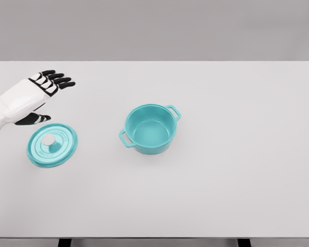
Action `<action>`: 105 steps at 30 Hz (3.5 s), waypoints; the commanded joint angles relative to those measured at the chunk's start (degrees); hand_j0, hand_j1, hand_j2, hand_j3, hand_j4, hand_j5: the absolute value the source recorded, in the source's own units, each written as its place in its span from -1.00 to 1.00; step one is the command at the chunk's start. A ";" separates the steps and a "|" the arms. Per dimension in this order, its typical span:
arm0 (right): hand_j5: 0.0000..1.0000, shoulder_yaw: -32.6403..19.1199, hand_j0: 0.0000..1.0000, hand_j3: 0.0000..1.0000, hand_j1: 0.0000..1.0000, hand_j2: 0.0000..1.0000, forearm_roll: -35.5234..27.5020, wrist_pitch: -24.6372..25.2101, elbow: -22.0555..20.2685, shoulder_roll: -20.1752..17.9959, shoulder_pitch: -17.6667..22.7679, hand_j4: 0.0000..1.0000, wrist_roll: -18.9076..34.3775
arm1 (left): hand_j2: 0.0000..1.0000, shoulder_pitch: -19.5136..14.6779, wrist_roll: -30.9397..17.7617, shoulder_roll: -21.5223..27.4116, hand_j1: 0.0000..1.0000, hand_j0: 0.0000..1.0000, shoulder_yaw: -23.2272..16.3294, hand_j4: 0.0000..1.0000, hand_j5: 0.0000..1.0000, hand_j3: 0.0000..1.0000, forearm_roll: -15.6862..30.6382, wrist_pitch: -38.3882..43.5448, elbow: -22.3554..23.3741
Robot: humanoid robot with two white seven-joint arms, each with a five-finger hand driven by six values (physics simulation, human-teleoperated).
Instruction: Cover the pot with left arm
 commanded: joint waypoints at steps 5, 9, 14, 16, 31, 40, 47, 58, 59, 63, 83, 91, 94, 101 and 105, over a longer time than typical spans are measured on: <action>1.00 0.00 1.00 1.00 1.00 1.00 0.00 0.00 0.06 0.00 0.00 1.00 0.01 | 1.00 -0.18 0.05 0.13 1.00 1.00 1.05 1.00 1.00 1.00 0.25 0.05 0.05; 1.00 0.00 1.00 1.00 1.00 1.00 0.00 0.00 -0.03 0.00 0.00 1.00 0.01 | 1.00 1.67 -1.44 3.82 1.00 1.00 3.96 1.00 1.00 1.00 0.60 0.05 -1.18; 1.00 0.00 1.00 1.00 1.00 1.00 0.00 0.00 0.06 0.00 0.00 1.00 0.01 | 1.00 0.88 -22.80 7.34 1.00 1.00 6.77 1.00 1.00 1.00 6.67 0.05 -1.88; 1.00 0.00 1.00 1.00 1.00 1.00 0.00 0.00 -0.03 0.00 0.00 1.00 0.01 | 1.00 1.14 -25.37 8.83 1.00 1.00 6.24 1.00 1.00 1.00 6.76 0.05 -2.32; 1.00 0.00 1.00 1.00 1.00 1.00 0.00 0.00 0.06 0.00 0.00 1.00 0.01 | 0.78 1.49 -25.37 11.38 0.78 0.78 0.79 0.78 0.78 0.78 9.13 0.05 -6.02; 1.00 0.00 1.00 1.00 1.00 1.00 0.00 0.00 0.06 0.00 0.00 1.00 0.01 | 0.78 1.41 -25.37 11.30 0.78 0.78 -3.69 0.78 0.78 0.78 10.62 0.05 -3.47; 1.00 0.00 1.00 1.00 1.00 1.00 0.00 0.00 0.06 0.00 0.00 1.00 0.01 | 0.58 1.23 -25.37 11.21 0.58 0.58 -4.66 0.58 0.58 0.58 10.45 0.05 -2.06; 1.00 0.00 1.00 1.00 1.00 1.00 0.00 0.00 0.06 0.00 0.00 1.00 0.01 | 0.57 1.05 -25.37 10.68 0.57 0.57 -4.75 0.57 0.57 0.57 10.36 0.05 -1.09; 1.00 0.00 1.00 1.00 1.00 1.00 0.00 0.00 0.06 0.00 0.00 1.00 0.01 | 0.57 1.05 -25.37 10.50 0.57 0.57 -4.83 0.57 0.57 0.57 10.36 0.05 -1.09; 1.00 0.00 1.00 1.00 1.00 1.00 0.00 0.00 0.06 0.00 0.00 1.00 0.01 | 0.57 0.97 -25.37 10.42 0.57 0.57 -4.75 0.57 0.57 0.57 10.36 0.05 -0.92; 1.00 0.00 1.00 1.00 1.00 1.00 0.00 0.00 0.06 0.00 0.00 1.00 0.01 | 0.47 -0.09 -25.37 7.08 0.47 0.47 -4.83 0.47 0.47 0.47 9.31 0.05 1.81; 1.00 0.00 1.00 1.00 1.00 1.00 0.00 0.00 0.06 0.00 0.00 1.00 0.01 | 0.46 -0.35 -25.37 6.99 0.46 0.46 -4.83 0.46 0.46 0.46 8.78 0.05 2.69; 1.00 0.00 1.00 1.00 1.00 1.00 0.00 0.00 -0.03 0.00 0.00 1.00 0.01 | 0.45 -0.35 -25.37 6.99 0.45 0.45 -4.83 0.45 0.45 0.45 8.78 0.05 3.04; 1.00 0.00 1.00 1.00 1.00 1.00 0.00 0.00 -0.03 0.00 0.00 1.00 0.01 | 0.44 -0.44 -25.37 6.28 0.44 0.44 -4.83 0.44 0.44 0.44 8.43 0.05 3.48; 1.00 0.00 1.00 1.00 1.00 1.00 0.00 0.00 0.06 0.00 0.00 1.00 0.01 | 0.41 -0.79 -25.37 5.67 0.41 0.41 -4.83 0.41 0.41 0.41 7.72 0.05 4.00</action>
